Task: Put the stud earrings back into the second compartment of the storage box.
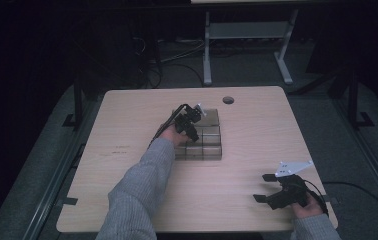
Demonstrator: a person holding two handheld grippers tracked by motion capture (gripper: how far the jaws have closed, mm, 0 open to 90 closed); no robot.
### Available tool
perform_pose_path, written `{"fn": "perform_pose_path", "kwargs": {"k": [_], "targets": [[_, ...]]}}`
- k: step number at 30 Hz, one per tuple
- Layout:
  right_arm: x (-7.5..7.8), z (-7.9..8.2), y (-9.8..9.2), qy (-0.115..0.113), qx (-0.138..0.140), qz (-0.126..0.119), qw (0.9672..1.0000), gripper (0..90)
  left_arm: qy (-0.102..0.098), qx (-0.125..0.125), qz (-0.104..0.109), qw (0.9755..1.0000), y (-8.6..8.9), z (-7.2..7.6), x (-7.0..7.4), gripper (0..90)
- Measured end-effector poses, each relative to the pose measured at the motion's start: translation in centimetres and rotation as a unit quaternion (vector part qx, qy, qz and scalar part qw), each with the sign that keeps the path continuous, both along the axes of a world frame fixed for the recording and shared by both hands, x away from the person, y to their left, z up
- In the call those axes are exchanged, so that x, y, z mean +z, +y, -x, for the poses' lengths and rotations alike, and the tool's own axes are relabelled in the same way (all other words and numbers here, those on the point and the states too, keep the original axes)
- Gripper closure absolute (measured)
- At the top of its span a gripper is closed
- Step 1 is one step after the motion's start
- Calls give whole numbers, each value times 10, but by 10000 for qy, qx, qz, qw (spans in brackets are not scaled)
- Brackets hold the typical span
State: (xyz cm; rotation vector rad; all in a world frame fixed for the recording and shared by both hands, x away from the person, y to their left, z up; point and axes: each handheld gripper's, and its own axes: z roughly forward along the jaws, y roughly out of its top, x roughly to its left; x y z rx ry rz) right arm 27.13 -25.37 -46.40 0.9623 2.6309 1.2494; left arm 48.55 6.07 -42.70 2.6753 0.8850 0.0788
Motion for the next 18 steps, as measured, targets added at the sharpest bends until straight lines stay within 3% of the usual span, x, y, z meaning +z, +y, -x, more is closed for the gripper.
{"fn": "perform_pose_path", "kwargs": {"k": [3, 9, 11, 12, 14, 18], "targets": [[0, 0, 1, -3, -7, 1, 10000, 145, -84, -99, -125, 9998, -1, 1, -1, 844], [0, 0, 1, 13, -8, -3, 10000, 144, -112, -91, -113, 9998, -2, 2, -1, 830], [0, 0, 1, 13, -3, 1, 10000, 145, -190, -94, -149, 9997, -3, 2, 0, 758], [0, 0, 0, 8, 1, 1, 10000, 145, -199, -114, -159, 9996, -3, 3, 0, 767], [0, 0, 0, -1, 7, -4, 10000, 144, -136, -113, -84, 9998, -2, 2, 1, 842], [0, 0, 1, 10, 7, 0, 10000, 145, -61, -17, 50, 10000, -1, 1, 1, 843]]}}
